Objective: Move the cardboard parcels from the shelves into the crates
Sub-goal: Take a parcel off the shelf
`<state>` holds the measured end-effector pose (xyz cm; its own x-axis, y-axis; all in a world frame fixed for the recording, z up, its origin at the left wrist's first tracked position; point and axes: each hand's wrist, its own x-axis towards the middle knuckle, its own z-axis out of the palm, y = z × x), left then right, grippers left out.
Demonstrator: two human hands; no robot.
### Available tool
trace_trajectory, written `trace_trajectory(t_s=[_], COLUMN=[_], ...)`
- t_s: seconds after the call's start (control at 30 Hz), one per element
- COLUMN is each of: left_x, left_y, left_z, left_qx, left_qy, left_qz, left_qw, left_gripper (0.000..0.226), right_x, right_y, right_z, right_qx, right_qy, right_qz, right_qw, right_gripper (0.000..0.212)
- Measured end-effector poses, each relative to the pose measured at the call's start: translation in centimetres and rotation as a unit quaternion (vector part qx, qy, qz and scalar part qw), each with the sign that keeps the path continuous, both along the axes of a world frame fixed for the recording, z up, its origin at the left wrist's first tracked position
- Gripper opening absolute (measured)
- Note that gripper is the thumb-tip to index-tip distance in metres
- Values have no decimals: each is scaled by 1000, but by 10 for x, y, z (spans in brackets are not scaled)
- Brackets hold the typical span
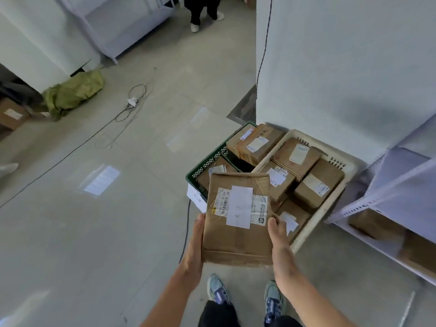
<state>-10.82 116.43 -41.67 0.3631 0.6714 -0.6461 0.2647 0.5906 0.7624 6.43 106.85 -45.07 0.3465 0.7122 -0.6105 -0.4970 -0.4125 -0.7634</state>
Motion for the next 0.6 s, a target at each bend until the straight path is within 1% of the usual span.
trace_trajectory(t_s=[0.07, 0.17, 0.23, 0.27, 0.4, 0.53, 0.57, 0.6], left_x=[-6, -13, -14, -14, -9, 2, 5, 7], left_y=[43, 115, 167, 195, 306, 401, 420, 436], left_z=[-17, -52, -82, -100, -187, -280, -300, -320], left_qx=[-7, -14, -17, -18, -24, -34, -42, -48], left_qy=[6, 27, 49, 59, 95, 114, 127, 141], left_qz=[-10, -36, -51, -57, -95, -174, -187, -192], left_qw=[1000, 999, 997, 996, 991, 977, 973, 970], left_gripper=[75, 69, 69, 70, 71, 72, 75, 77], right_x=[-8, -20, -26, -29, -40, -47, -48, -49], right_y=[35, 91, 132, 155, 242, 319, 334, 349], right_z=[-16, -49, -77, -93, -171, -252, -270, -288], right_qx=[-14, -29, -53, -68, -120, -143, -152, -157], right_qy=[20, 47, 59, 64, 84, 110, 112, 113], right_qz=[5, 2, -5, -9, -47, -107, -117, -126], right_qw=[1000, 998, 997, 996, 988, 978, 975, 973], right_gripper=[82, 94, 104, 105, 93, 84, 80, 72])
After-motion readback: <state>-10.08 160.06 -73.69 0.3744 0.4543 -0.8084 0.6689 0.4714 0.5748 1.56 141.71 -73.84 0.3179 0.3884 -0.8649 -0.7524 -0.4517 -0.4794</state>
